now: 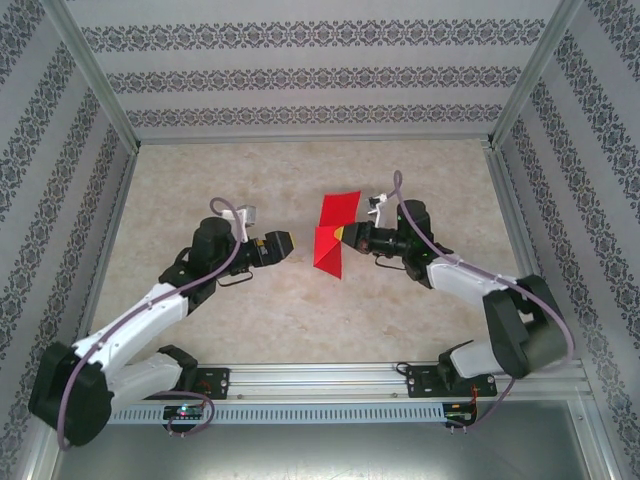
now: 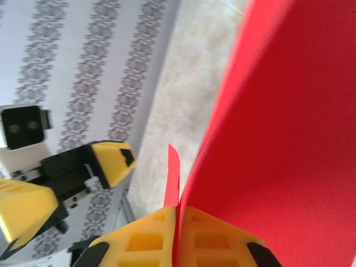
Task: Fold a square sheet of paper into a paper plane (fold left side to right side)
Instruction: Turn over the paper at the center of the table.
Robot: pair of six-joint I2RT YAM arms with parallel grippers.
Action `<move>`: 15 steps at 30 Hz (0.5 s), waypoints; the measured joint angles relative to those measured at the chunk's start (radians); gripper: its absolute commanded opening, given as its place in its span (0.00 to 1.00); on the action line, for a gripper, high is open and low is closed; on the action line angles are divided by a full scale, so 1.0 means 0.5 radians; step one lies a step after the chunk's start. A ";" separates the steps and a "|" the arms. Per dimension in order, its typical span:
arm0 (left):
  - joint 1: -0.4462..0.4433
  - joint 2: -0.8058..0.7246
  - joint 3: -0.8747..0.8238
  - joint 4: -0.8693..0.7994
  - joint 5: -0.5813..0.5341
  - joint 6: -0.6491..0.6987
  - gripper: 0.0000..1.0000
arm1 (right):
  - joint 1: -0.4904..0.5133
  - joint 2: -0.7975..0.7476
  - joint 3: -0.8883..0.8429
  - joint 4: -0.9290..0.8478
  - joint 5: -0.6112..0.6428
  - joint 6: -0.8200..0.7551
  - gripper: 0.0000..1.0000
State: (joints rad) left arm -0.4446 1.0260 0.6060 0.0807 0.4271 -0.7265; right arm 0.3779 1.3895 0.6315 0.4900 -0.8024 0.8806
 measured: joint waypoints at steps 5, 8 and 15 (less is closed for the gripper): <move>0.002 -0.182 -0.014 0.213 0.199 -0.208 1.00 | -0.004 -0.226 0.101 0.004 -0.146 0.002 0.00; 0.002 -0.183 0.012 0.341 0.317 -0.314 1.00 | 0.026 -0.354 0.166 0.004 -0.180 0.002 0.00; -0.026 -0.121 0.072 0.612 0.508 -0.462 1.00 | 0.211 -0.490 0.300 -0.014 -0.208 -0.021 0.00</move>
State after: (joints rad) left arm -0.4576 0.9657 0.6418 0.3866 0.6811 -0.9573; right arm 0.4835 1.1446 0.7815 0.4828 -0.9066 0.8703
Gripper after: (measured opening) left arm 0.999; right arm 0.037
